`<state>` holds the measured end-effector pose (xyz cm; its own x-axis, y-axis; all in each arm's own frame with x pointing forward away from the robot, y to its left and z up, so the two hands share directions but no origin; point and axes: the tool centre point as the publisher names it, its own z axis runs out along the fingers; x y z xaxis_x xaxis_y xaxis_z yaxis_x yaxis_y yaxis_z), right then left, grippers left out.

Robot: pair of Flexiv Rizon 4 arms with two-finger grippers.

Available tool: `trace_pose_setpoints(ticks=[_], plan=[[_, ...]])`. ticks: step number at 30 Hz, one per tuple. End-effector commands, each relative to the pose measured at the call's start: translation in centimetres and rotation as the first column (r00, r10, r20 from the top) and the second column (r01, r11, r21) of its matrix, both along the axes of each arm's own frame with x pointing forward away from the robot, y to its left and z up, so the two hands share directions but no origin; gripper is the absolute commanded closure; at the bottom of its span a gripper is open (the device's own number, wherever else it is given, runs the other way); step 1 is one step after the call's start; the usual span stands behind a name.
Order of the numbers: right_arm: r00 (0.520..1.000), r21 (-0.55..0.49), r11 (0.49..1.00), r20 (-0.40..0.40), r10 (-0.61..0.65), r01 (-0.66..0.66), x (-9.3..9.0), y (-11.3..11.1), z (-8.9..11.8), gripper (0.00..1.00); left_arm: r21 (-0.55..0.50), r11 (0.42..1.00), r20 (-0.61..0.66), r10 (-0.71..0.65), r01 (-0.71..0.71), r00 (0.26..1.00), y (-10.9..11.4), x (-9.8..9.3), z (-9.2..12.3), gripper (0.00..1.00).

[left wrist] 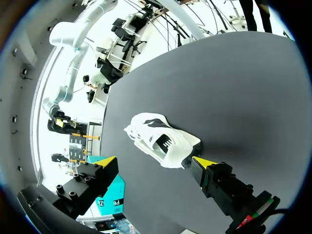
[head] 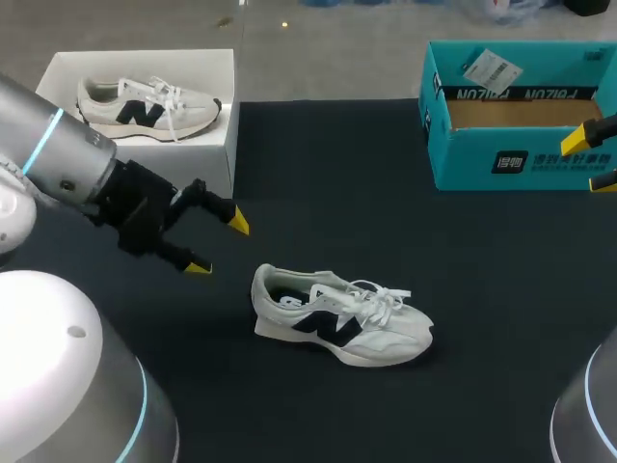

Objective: Take the shoe out of the shoebox, open the shoe tongue, remove and reinsert the insole, then place the shoe into the shoebox

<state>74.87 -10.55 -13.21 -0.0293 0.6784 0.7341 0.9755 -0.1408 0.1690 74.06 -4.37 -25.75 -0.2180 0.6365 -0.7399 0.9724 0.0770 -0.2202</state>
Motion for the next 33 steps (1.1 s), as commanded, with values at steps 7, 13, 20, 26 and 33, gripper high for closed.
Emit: trace_pose_setpoints(ticks=[7, 13, 20, 26, 33], plan=[[1.000, -0.002, 1.000, -0.002, -0.001, 0.001, 0.0, 0.0, 0.0, 0.00, -0.103, 0.995, -0.310, -0.048, 0.016, 0.950, 0.4, 1.6, 0.1, 0.00], [1.000, -0.002, 1.000, -0.002, -0.001, 0.001, 0.0, 0.0, 0.0, 0.00, -0.103, 0.995, -0.310, -0.048, 0.016, 0.950, 0.4, 1.6, 0.1, 0.00], [1.000, -0.002, 1.000, -0.002, -0.001, 0.001, 0.0, 0.0, 0.0, 0.00, -0.109, 0.990, -0.809, -0.034, -0.092, 0.587, 0.3, 0.2, -4.9, 0.00], [1.000, -0.002, 1.000, -0.002, -0.001, 0.001, 0.0, 0.0, 0.0, 0.00, -0.098, 0.990, -0.815, -0.020, -0.104, 0.579, 0.8, -0.2, -4.9, 0.00], [1.000, -0.002, 1.000, -0.002, -0.001, 0.001, 0.0, 0.0, 0.0, 0.00, -0.098, 0.990, -0.815, -0.020, -0.104, 0.579, 0.8, -0.2, -4.9, 0.00]])
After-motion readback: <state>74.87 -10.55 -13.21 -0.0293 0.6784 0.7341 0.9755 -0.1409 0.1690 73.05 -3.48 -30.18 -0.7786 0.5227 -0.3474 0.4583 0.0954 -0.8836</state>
